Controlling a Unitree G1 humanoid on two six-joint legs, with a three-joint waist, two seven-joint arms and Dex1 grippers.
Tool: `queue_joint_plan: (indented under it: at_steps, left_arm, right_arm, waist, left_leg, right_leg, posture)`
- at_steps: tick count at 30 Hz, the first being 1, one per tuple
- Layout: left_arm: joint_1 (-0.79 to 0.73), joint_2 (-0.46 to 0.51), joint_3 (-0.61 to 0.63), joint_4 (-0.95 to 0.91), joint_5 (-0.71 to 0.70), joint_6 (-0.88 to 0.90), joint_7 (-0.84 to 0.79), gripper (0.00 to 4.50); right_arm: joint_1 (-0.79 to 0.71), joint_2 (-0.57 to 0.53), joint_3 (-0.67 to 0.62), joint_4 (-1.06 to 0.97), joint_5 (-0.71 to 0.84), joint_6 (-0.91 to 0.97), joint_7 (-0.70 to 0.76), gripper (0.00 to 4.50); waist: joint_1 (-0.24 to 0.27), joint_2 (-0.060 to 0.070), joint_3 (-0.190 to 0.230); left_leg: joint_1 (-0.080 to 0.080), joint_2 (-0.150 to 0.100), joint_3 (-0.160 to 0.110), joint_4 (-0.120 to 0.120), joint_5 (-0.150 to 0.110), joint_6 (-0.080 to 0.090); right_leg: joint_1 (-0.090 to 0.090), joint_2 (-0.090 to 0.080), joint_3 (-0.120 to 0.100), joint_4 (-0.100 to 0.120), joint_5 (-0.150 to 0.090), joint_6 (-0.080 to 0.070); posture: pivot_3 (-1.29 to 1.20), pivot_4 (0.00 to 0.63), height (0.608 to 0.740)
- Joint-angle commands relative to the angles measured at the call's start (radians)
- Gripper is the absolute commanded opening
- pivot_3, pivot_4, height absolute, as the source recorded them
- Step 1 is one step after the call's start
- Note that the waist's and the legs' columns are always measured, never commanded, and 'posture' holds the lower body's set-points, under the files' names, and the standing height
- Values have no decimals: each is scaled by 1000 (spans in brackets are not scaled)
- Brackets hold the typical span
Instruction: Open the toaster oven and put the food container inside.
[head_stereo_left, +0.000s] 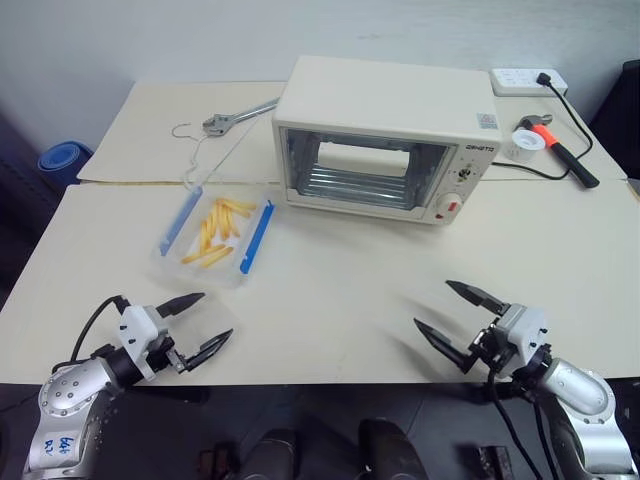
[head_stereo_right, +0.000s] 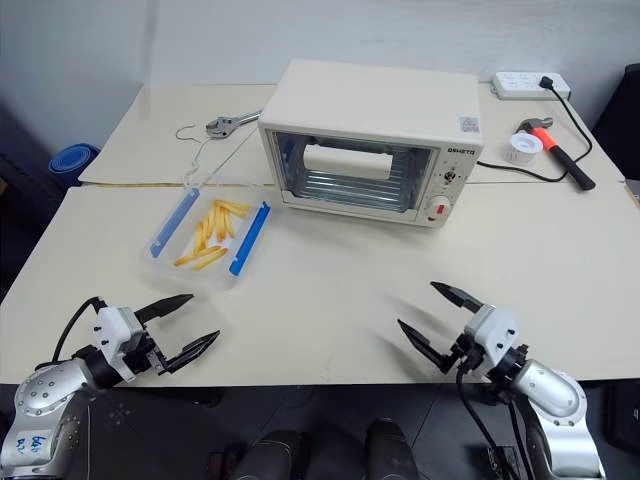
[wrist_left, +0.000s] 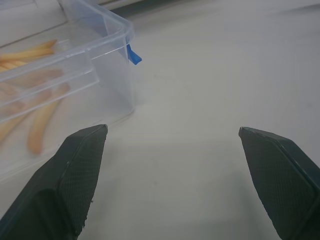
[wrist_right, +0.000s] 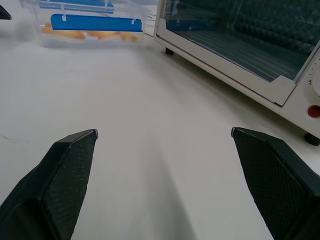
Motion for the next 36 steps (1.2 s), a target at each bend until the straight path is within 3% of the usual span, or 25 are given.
queue_joint_plan:
  at_steps: [1, 4, 8, 12, 17, 28, 34, 36]
  left_arm:
    - [9, 19, 26, -46, -55, 54, -10, 4500]
    - [22, 159, 53, -164, -310, 422, -87, 4500]
    - [-125, 176, 118, -195, -383, 461, -18, 4500]
    - [-279, 177, 122, -210, -428, 530, 24, 4500]
    - [-355, 141, 89, -243, -420, 559, 66, 4500]
    - [-382, 89, 68, -225, -375, 558, 116, 4500]
    - [-405, 83, 62, -199, -367, 582, 116, 4500]
    - [-446, 82, 71, -169, -380, 593, 120, 4086]
  right_arm:
    - [-22, 9, -1, -9, 25, 13, 0, 4478]
    - [-116, -2, -7, -69, 103, 134, -30, 4478]
    - [-304, -62, -9, -118, 180, 388, -98, 4478]
    - [-543, -79, 10, -43, 191, 590, -173, 4478]
    - [-715, -47, 48, 57, 151, 671, -205, 4478]
    - [-814, 46, 135, 17, 142, 689, -155, 4478]
    - [-721, 4, 185, -65, 110, 641, -50, 4478]
    - [-668, -32, 208, -95, 82, 613, -1, 4500]
  waist:
    - [0, 0, 0]
    - [-7, -1, 1]
    - [-2, 4, 2]
    - [-2, 4, 2]
    - [-8, 4, 2]
    - [-14, 3, 2]
    - [-19, 3, 2]
    - [-21, 3, 2]
  left_leg:
    - [0, 0, 0, 0, 0, 0]
    - [0, 1, 0, 1, 0, 0]
    - [0, 4, 0, 2, -1, -2]
    - [-3, 5, -1, 1, 0, -3]
    - [-6, 5, 1, 0, -1, -3]
    - [-7, 6, 4, 3, -1, -3]
    - [-7, 6, 4, 1, -1, -3]
    - [-7, 6, 4, 0, -1, -3]
  right_leg:
    - [0, 0, 0, 0, 0, 0]
    - [0, 0, 1, 1, 0, 0]
    - [-1, 0, 1, 1, 1, -4]
    - [-5, 0, 0, 2, 1, -4]
    - [-10, 0, 0, 3, 1, -4]
    - [-11, 1, 0, 4, 1, -4]
    - [-12, 1, 1, 4, 1, -4]
    - [-12, 1, 0, 4, 1, -4]
  posture:
    - [0, 150, 740]
    - [0, 150, 740]
    - [0, 150, 740]
    - [0, 150, 740]
    - [0, 150, 740]
    - [0, 150, 740]
    - [0, 150, 740]
    - [0, 150, 740]
